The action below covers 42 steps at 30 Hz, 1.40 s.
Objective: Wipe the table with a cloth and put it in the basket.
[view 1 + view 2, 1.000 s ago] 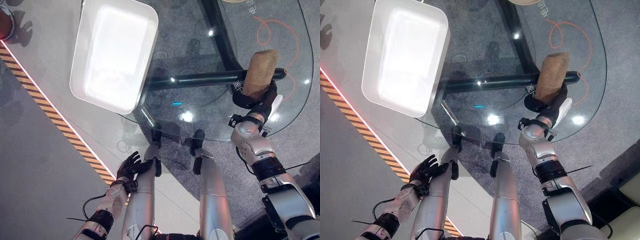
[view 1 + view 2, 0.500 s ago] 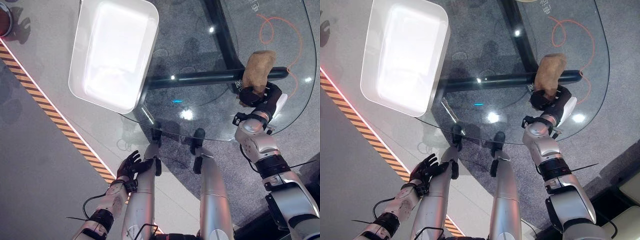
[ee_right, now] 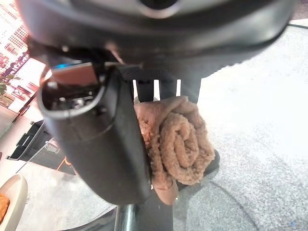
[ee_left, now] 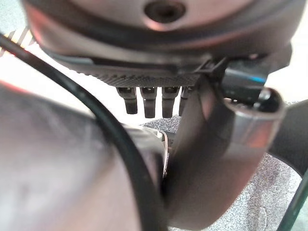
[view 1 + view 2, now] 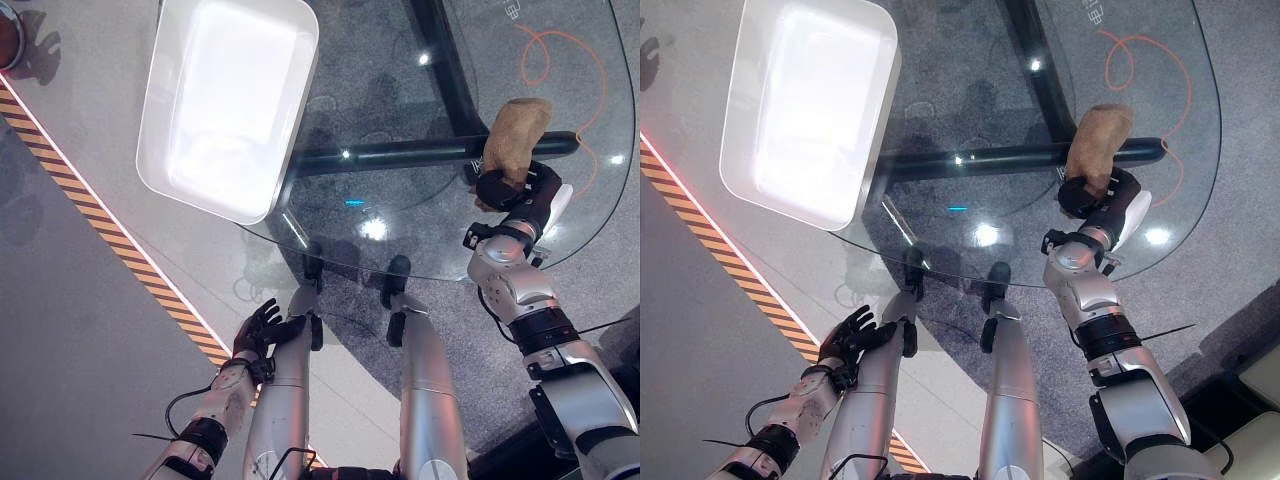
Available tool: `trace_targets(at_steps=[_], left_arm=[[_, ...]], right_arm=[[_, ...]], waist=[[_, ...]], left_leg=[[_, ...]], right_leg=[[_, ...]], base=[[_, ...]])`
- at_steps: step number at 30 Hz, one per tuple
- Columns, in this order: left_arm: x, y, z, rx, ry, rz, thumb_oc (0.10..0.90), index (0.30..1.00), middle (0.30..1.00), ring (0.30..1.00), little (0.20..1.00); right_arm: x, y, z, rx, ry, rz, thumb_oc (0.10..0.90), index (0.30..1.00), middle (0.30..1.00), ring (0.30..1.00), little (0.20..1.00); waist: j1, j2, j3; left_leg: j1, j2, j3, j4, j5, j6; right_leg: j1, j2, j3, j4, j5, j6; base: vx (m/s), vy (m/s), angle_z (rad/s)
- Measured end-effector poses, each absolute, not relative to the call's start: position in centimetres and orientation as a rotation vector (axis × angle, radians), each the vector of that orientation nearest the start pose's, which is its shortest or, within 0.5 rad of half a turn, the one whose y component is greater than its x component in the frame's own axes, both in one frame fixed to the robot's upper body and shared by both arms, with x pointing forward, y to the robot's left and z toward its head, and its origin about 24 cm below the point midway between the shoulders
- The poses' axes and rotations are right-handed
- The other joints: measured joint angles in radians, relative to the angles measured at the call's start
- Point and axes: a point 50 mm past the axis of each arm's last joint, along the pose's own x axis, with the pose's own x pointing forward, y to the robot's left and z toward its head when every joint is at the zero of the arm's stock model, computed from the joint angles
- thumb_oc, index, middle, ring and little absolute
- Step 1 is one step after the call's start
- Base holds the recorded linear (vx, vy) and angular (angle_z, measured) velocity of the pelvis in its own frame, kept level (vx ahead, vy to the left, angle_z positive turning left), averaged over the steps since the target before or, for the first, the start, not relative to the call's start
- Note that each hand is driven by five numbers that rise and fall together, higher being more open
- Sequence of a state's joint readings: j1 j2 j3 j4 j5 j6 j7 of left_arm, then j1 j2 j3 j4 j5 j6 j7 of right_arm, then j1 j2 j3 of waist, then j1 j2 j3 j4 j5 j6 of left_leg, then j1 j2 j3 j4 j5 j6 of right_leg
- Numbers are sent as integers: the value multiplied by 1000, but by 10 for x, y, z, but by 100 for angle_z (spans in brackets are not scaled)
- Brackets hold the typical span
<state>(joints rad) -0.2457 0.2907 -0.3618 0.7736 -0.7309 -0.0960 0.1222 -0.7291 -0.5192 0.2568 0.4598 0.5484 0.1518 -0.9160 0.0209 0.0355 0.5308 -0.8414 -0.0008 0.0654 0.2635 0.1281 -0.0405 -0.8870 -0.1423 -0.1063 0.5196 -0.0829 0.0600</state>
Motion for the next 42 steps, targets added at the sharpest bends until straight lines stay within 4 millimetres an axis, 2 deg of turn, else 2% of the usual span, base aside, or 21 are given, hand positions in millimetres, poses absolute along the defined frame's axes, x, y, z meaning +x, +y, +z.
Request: trace_targets(at_steps=[6, 10, 14, 18, 20, 24, 27, 42], left_arm=[[259, 184, -64, -219, 526, 112, 800, 900, 900, 900, 900], [259, 185, -63, -219, 523, 125, 800, 900, 900, 900, 900], [260, 184, -63, -231, 522, 138, 800, 900, 900, 900, 900], [260, 184, -63, -228, 519, 134, 800, 900, 900, 900, 900], [261, 183, -62, -230, 516, 130, 800, 900, 900, 900, 900], [262, 182, -61, -232, 511, 128, 800, 900, 900, 900, 900], [262, 181, -61, -229, 511, 126, 800, 900, 900, 900, 900], [262, 181, -61, -228, 509, 124, 800, 900, 900, 900, 900]], right_arm=[[360, -226, 158, -60, -81, -743, 100, 300, 300, 300, 200], [360, -223, 161, -118, -105, -713, 100, 300, 300, 300, 200], [361, -210, 168, -190, -127, -599, 100, 300, 300, 300, 200], [362, -178, 169, -275, -144, -379, 100, 300, 300, 300, 200], [364, -155, 167, -317, -143, -254, 100, 300, 300, 300, 200], [363, -127, 160, -372, -124, -100, 100, 300, 300, 300, 200], [361, -114, 153, -381, -99, -42, 100, 300, 300, 300, 200], [360, -107, 148, -495, -84, 57, 100, 300, 300, 300, 200]], waist=[[-1, 0, 0], [-2, 1, 0], [-2, 5, 2], [4, 5, 2], [16, 5, 2], [35, 6, 3], [38, 6, 2], [43, 7, 3]], left_leg=[[-7, 0, -1, 0, 0, 0], [-12, 0, -3, 1, 0, 0], [-13, 0, -9, 0, 5, 1], [-14, 2, -22, -1, 10, -7], [-14, 4, -27, -1, 10, -14], [-15, 1, -30, 1, 10, -16], [-15, -8, -39, 3, 10, -16], [-15, -7, -47, 10, 8, -16]], right_leg=[[-7, 0, 0, 1, 0, 0], [-10, 0, -3, 1, 0, 0], [-10, 0, -8, 2, -1, -1], [-10, -2, -25, 16, -8, -11], [-10, -1, -30, 21, -12, -15], [-13, -5, -31, 37, -23, -14], [-13, -17, -41, 51, -34, -15], [-7, -17, -49, 51, -37, -16]], base=[[0, 0, 0], [0, 0, 0], [0, 0, 0], [5, 10, 9], [1, 13, 6], [45, 11, 5], [-1, 13, 13], [1, 1, 1]])
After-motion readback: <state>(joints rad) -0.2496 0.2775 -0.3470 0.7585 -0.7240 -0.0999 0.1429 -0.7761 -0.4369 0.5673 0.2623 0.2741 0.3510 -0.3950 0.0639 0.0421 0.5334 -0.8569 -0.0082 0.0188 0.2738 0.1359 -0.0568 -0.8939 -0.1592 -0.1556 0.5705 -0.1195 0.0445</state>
